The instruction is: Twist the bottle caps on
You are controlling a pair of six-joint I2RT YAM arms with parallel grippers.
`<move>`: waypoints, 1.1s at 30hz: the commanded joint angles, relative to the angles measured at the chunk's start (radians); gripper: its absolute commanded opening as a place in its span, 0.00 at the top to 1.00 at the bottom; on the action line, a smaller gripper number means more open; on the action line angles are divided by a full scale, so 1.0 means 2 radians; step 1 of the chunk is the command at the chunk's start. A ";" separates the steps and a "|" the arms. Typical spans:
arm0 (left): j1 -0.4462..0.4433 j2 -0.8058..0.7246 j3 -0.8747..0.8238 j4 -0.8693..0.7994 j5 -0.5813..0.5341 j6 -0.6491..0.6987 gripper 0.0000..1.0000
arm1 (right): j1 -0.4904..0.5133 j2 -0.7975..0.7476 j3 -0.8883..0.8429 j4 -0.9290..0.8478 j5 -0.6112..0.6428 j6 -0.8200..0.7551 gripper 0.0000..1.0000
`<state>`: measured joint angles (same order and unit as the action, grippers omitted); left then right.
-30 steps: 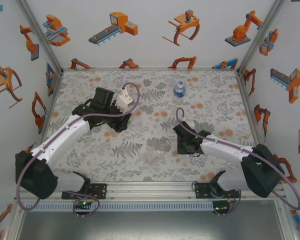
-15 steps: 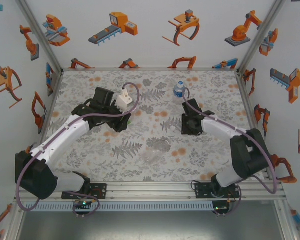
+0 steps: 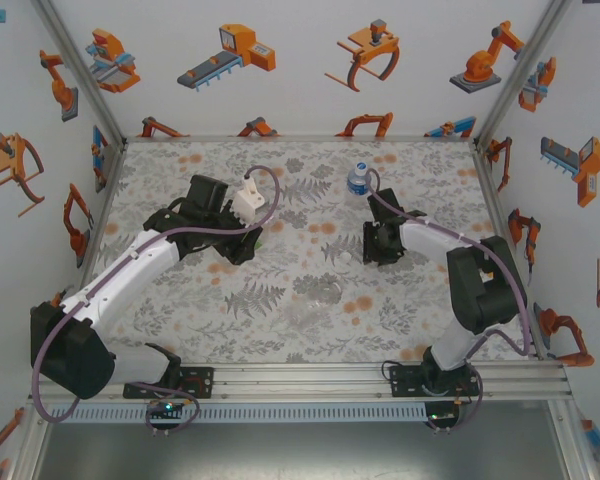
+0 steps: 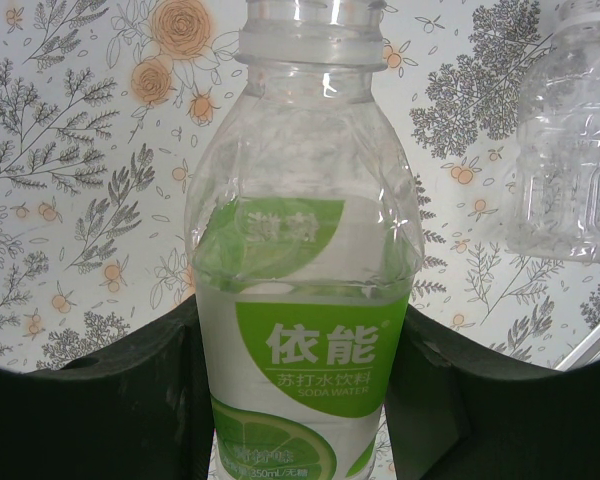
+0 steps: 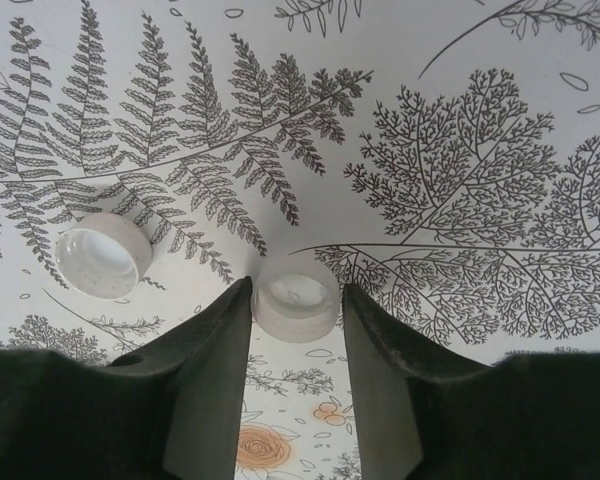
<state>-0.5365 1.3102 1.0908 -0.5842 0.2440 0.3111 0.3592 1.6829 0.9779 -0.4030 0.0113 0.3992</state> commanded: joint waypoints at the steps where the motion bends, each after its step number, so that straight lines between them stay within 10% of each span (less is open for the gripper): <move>1: -0.003 -0.007 -0.002 -0.004 0.011 0.011 0.88 | -0.002 -0.004 0.020 -0.026 0.001 -0.003 0.57; 33: -0.006 -0.012 -0.003 -0.004 0.013 0.009 0.88 | -0.003 -0.009 0.026 -0.036 -0.014 -0.002 0.57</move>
<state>-0.5430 1.3102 1.0908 -0.5842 0.2504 0.3111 0.3592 1.6615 1.0286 -0.4633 -0.0116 0.3992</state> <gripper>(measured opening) 0.524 0.431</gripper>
